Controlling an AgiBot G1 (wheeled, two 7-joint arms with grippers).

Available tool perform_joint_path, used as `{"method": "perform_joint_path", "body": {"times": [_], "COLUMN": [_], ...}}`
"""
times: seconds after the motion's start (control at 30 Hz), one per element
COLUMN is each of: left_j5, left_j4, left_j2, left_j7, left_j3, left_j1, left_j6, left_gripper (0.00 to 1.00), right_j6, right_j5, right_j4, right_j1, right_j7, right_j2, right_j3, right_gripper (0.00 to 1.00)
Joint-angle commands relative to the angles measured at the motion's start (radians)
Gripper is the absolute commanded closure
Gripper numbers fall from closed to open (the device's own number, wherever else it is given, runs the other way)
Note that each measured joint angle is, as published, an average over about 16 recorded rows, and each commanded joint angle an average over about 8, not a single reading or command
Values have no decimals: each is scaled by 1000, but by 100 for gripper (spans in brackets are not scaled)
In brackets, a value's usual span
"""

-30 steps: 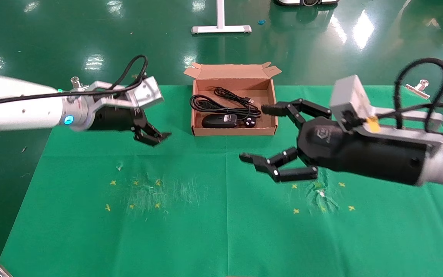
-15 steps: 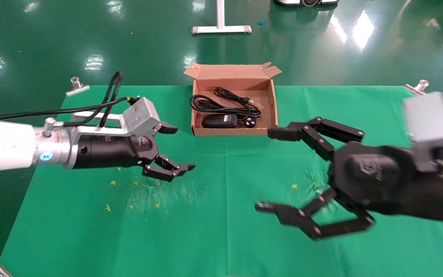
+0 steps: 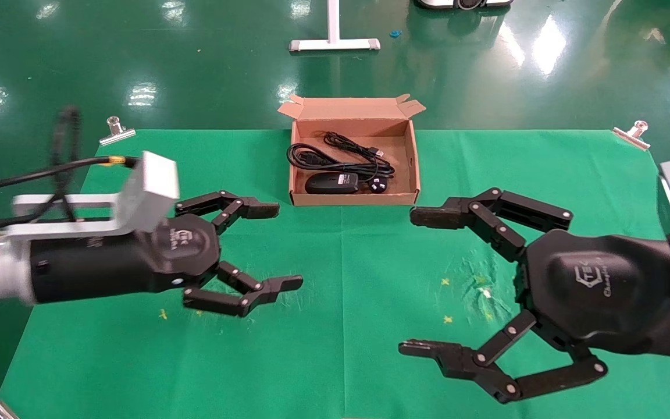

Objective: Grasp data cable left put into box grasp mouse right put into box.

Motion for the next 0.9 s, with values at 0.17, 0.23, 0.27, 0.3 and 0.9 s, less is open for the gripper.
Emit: {"method": "perform_joint_path", "body": {"times": [0.17,0.23,0.27,0.3,0.9], "left_j5": [-131,-175,-197,-216,-301], "left_j4": [-47,-62,-70,-76,-106], "left_j2": [-49,-65,-73,-80,-112], "left_j7": [41,55,62,68,92], "left_j3": [-112,-150,-169,-185,-256], "left_j1": [88,117,132,145,201], "left_j6": [81,108,122,134,186], "left_gripper": [0,0,0,0,0], "right_j6": [0,0,0,0,-1], "right_j5": [0,0,0,1,3], "right_j4": [0,0,0,0,0], "right_j1": [0,0,0,0,-1], "right_j7": [0,0,0,0,-1], "right_j2": [0,0,0,0,2], "right_j3": [0,-1,-1,-1,-1], "right_gripper": [0,0,0,0,0]}}
